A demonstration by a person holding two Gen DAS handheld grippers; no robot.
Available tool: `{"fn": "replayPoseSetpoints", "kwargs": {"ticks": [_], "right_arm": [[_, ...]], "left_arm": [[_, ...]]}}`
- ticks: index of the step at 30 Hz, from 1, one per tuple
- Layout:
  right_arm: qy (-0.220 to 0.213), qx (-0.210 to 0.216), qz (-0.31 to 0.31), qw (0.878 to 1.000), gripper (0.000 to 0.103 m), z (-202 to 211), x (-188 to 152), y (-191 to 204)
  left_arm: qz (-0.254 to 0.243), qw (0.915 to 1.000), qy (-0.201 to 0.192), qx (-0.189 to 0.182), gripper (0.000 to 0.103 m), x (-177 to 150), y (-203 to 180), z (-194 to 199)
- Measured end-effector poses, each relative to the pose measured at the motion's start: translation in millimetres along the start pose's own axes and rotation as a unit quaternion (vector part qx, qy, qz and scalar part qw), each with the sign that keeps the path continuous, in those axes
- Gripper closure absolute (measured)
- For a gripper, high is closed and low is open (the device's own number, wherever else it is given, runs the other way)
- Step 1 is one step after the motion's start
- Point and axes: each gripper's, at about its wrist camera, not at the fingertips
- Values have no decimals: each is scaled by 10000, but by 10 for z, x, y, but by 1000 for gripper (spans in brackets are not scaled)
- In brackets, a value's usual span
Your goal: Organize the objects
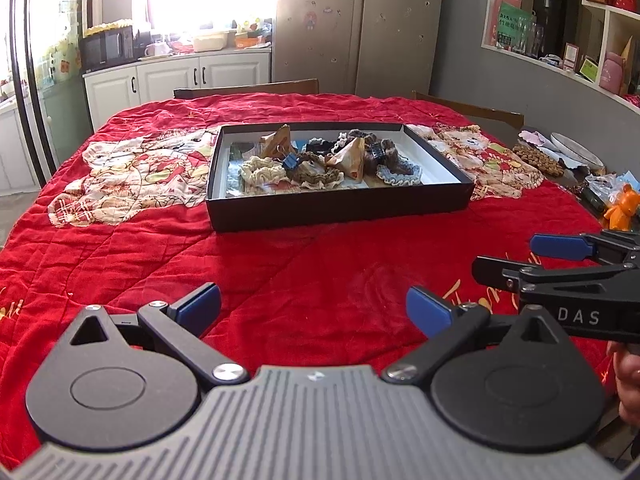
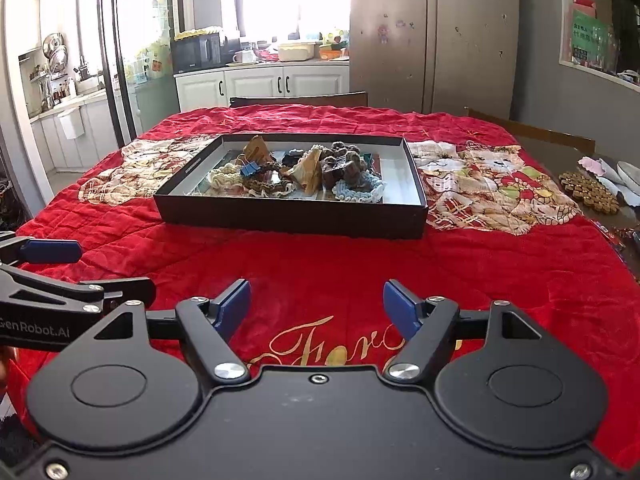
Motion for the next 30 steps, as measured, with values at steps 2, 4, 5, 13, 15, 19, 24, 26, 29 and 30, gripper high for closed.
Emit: {"fn": "replayPoseSetpoints", "kwargs": {"ticks": [2,4,5,13,15,19,24,26,29,30], "right_arm": [[1,6,-9,10000,30,-1,-1,0],[8,15,-23,10000,30,-5,-9,-2],[13,19,-22,10000,30,-6,-13,0],[36,43,-28,10000,29,-17,-24,8],[46,47,-21,10000,29,-19,-23,7],[55,48,-11,10000,29,-28,-27,16],[72,47,-11,10000,28,-28,-40,24],[80,52,-5,10000,28,-28,-42,27],[94,64,9,9999,28,-29,-49,30],[96,65,12,9999,28,-29,-51,30]], "left_arm": [[-10,10000,3,4,0,-6,-11,0],[-25,10000,-4,11,0,-6,-16,2],[-27,10000,-5,17,0,-2,-18,5],[16,10000,27,35,0,-3,-5,-5],[16,10000,33,47,0,-6,-11,-9],[40,9999,99,64,0,-6,-1,-31],[129,9998,101,100,0,-11,30,-30],[134,9998,75,113,0,-8,33,-24],[95,9998,55,136,0,-6,20,-15],[81,9999,56,141,0,-4,15,-16]]}}
Point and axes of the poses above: each gripper's, at about its wrist camera, not at the fingertips, and z roughly against the way its jaws point, y to its left, x to its top, and after that the axes turned 15 degrees about -z, right-handed
